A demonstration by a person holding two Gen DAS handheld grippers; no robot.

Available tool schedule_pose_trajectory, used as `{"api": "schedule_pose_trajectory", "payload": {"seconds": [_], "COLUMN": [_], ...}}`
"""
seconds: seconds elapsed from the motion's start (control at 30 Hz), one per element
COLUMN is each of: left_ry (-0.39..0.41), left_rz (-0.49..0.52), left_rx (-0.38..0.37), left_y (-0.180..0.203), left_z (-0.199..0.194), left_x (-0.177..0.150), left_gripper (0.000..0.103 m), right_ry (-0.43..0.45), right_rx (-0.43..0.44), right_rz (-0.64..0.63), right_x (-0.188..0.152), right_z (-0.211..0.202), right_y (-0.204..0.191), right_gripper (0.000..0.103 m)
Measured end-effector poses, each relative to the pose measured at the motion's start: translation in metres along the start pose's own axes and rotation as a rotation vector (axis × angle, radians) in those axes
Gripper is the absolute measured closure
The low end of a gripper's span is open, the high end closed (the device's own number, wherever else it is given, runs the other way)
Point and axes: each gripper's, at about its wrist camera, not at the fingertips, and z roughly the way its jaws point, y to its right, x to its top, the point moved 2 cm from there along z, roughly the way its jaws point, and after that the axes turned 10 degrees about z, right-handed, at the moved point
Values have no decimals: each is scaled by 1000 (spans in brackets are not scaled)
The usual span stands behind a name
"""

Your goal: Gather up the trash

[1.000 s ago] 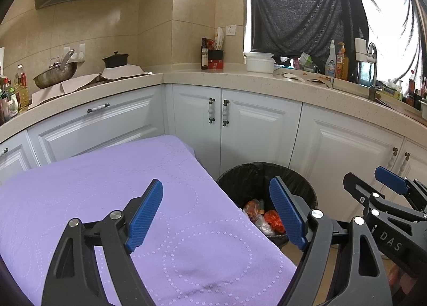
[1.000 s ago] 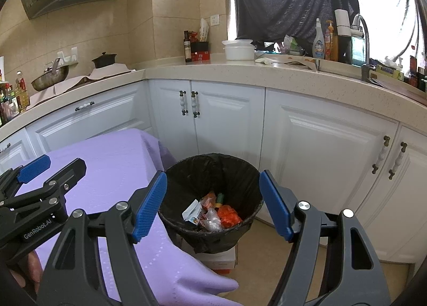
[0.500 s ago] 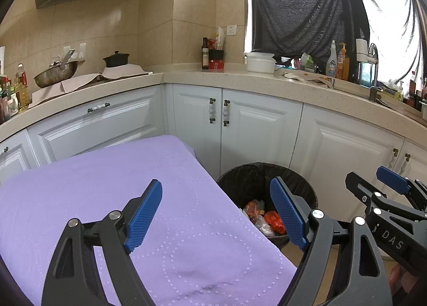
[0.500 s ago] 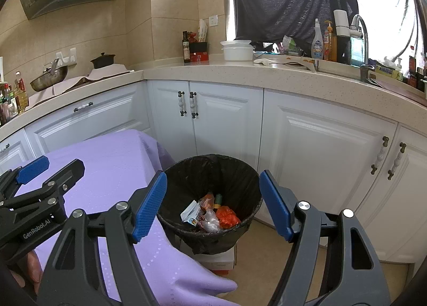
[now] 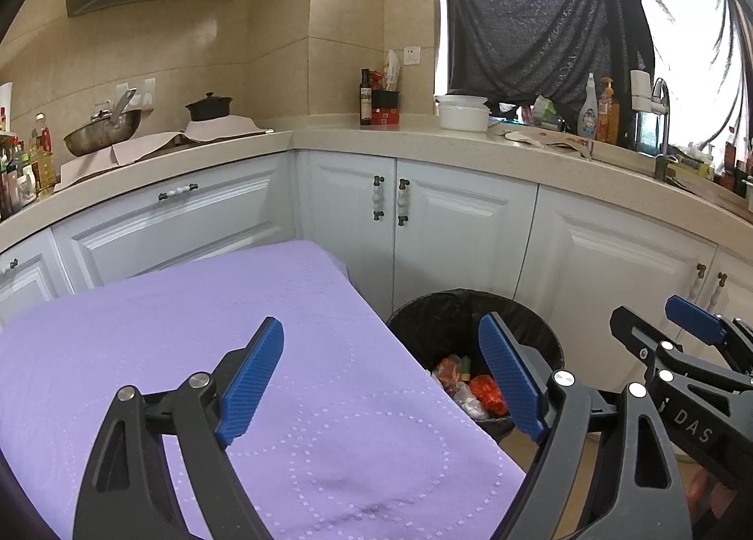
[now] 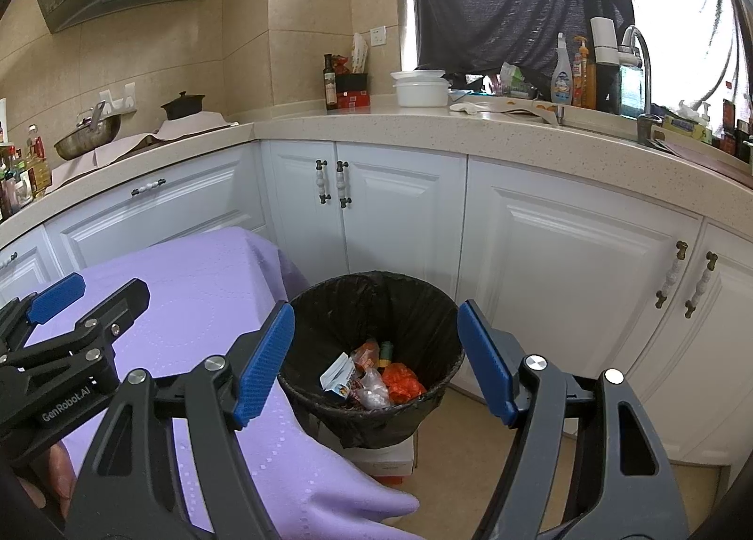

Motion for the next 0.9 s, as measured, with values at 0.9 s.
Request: {"api": "schedule_pose_trajectory", "payload": {"seconds": [0.9], "left_ry": [4], "left_rz": [-2], "left_rx": [-30], "left_y": [-5], "left_z": [7], "left_x": [4], "left_gripper": [12], "right_ry": [-4], "right_rx": [9], "right_rz": [-8], "right_x": [-3], "right_z": [6], "right_y": [-10], "right_gripper": [31]}}
